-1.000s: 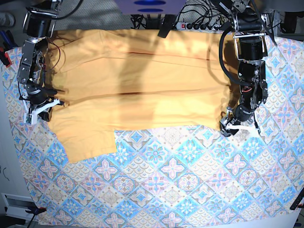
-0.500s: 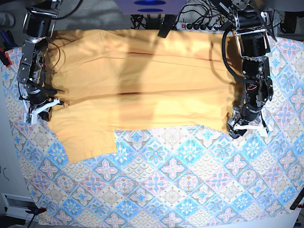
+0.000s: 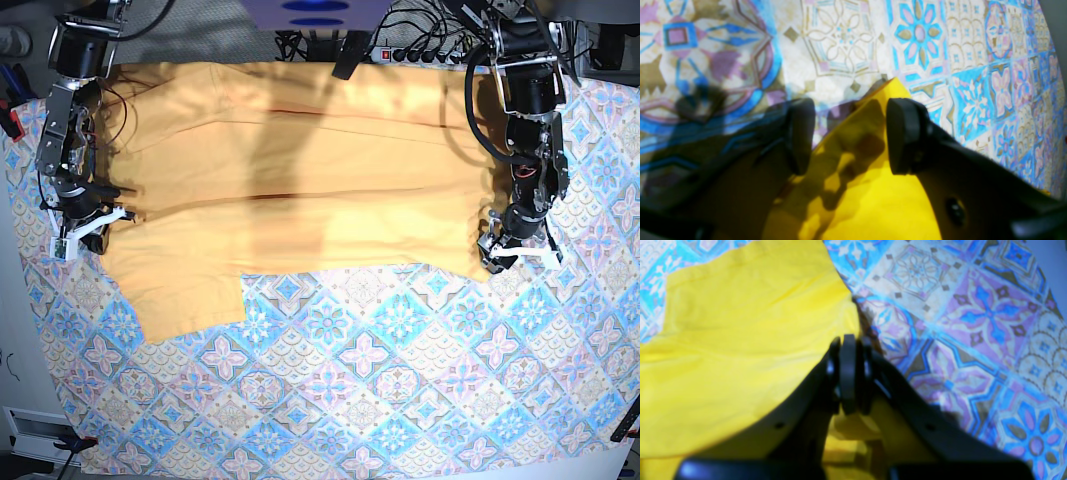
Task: Fold the T-shirt properly
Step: 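Regrasp the folded side edges with both grippers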
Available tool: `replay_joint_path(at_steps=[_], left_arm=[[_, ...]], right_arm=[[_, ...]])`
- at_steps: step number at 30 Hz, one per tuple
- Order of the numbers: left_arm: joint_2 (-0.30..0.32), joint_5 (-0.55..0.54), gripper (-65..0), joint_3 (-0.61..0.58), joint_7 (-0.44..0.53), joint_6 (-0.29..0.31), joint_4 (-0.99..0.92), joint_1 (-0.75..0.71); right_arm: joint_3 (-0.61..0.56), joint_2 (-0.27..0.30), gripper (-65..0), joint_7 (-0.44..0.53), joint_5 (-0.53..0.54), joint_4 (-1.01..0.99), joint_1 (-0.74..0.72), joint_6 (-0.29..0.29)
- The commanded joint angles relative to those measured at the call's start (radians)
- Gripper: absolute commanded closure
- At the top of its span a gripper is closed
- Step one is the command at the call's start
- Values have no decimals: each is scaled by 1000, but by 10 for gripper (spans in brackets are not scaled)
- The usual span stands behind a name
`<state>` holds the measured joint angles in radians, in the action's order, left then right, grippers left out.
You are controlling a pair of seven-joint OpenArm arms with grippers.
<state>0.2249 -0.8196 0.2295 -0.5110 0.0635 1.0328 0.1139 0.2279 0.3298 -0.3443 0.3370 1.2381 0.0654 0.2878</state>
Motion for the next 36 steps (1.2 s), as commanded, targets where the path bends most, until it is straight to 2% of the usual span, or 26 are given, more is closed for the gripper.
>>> replay_joint_path(at_steps=[1,4,8,15,17,22,27,31,36], left_arm=[[9,-8,-332,-2,13,12,16,19],[6,-7,-332,-9,13,12,14,19],[5,-8,-332,-84,13,12,13,17],[-20,-8,-317,-91,13,12,13,16],[-20,-8,-256,-91,13,12,19,4],[-17,-10,0,-86,13,12,20,-6],[-15,-11,0,-68,16,12,28,-21],[-17,-10,0,-22,16,12,163,-78],[-17,-10,0,-22,15,12,283,-133]], right_arm=[[8,16,-2,26,4,21,-11,1],[3,16,-2,26,4,22,-11,1],[1,16,-2,26,4,22,-11,1],[6,16,-2,26,4,24,-11,1],[6,16,-2,26,4,24,-11,1],[6,16,-2,26,4,24,-11,1],[3,16,-2,27,4,24,-11,1],[3,16,-2,27,4,24,-11,1],[5,16,-2,27,4,24,-11,1]])
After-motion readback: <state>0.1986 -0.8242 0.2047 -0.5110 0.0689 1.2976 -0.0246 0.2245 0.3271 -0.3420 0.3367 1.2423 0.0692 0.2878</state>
